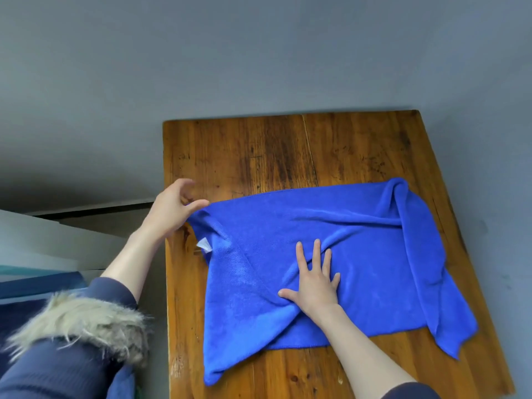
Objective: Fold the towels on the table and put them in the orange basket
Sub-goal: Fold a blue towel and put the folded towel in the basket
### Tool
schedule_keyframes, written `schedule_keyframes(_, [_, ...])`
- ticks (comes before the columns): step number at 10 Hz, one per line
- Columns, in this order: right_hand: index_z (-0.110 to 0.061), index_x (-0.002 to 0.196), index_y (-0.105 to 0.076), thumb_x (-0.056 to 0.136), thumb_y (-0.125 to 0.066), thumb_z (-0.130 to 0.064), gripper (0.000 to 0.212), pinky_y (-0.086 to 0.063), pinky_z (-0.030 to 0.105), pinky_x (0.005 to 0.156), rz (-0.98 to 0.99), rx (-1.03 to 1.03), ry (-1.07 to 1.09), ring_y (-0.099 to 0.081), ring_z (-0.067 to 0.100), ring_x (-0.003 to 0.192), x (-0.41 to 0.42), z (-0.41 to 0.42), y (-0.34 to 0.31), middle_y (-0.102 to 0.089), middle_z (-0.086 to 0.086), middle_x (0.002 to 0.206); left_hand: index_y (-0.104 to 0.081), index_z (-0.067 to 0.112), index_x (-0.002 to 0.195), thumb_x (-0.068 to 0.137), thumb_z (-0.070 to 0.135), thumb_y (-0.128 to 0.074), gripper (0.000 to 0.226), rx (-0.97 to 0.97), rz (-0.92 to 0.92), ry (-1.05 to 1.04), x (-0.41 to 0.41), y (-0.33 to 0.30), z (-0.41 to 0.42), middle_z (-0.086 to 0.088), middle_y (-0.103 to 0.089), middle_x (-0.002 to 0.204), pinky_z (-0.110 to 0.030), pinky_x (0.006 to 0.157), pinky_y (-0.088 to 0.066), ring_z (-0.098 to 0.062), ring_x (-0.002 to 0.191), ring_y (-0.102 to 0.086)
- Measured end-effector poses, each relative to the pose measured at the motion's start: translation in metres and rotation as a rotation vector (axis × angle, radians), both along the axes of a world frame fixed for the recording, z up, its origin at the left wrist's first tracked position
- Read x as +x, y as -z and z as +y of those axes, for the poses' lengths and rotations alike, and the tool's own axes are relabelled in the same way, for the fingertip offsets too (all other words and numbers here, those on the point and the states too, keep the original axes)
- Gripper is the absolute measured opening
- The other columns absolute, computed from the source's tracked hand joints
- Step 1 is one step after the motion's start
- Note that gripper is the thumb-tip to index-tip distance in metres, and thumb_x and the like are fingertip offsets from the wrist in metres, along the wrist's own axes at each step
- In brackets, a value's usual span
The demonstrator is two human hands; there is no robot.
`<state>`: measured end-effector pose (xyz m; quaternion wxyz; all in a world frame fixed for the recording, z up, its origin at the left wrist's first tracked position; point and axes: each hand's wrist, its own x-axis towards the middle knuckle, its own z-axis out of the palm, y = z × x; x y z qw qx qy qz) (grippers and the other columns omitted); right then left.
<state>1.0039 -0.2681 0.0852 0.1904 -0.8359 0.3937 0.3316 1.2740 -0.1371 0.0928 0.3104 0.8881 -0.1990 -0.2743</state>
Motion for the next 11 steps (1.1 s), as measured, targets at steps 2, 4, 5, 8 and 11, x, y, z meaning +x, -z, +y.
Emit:
schedule_keyframes(2, [-0.031,0.144,0.022,0.080,-0.060,-0.058,0.107,-0.013,0.061,0.109,0.007,0.008,-0.002,0.026,0.034,0.140,0.000,0.000,0.000,0.036,0.005,0.149,-0.059,0.009,0.099,0.081,0.032,-0.070,0.031,0.072,0.003,-0.288,-0.037,0.018,0.025,-0.009,-0.059,0.092,-0.025,0.069,-0.034,-0.015,0.076,-0.052])
schedule_keyframes(4, [-0.031,0.144,0.021,0.079,-0.060,-0.058,0.108,-0.014,0.061,0.109,0.005,0.001,-0.002,0.025,0.034,0.140,0.000,0.001,0.002,0.036,0.005,0.149,-0.063,0.007,0.086,0.078,0.034,-0.071,0.029,0.175,-0.060,-0.253,-0.071,0.032,0.022,-0.011,-0.049,0.105,-0.035,0.083,-0.042,-0.027,0.106,-0.044])
schedule_keyframes(5, [-0.031,0.144,0.022,0.079,-0.060,-0.058,0.108,-0.014,0.061,0.109,-0.003,-0.009,-0.006,0.024,0.034,0.140,0.000,0.000,0.002,0.036,0.005,0.150,-0.059,0.003,0.073,0.085,0.027,-0.064,0.027,0.179,-0.082,-0.265,-0.080,0.027,0.019,-0.013,-0.050,0.101,-0.035,0.077,-0.039,-0.031,0.103,-0.045])
schedule_keyframes(8, [-0.033,0.145,0.019,0.079,-0.062,-0.056,0.107,-0.012,0.061,0.109,-0.030,0.017,0.035,0.023,0.032,0.141,0.000,0.001,0.000,0.035,0.004,0.150,-0.061,0.010,0.100,0.092,0.024,-0.054,0.019,0.022,0.035,-0.435,-0.054,0.015,0.062,-0.006,-0.066,0.082,-0.037,0.086,-0.047,-0.030,0.090,-0.063])
schedule_keyframes(11, [-0.015,0.134,-0.048,0.068,-0.077,-0.029,0.074,-0.043,0.051,0.096,-0.458,-0.200,-0.215,-0.044,0.031,0.129,-0.020,0.085,-0.010,-0.044,0.015,0.141,-0.061,0.014,0.098,0.085,0.027,-0.065,0.019,0.124,0.250,-0.417,-0.146,0.014,0.099,0.007,-0.062,0.075,-0.030,0.078,-0.047,-0.019,0.084,-0.060])
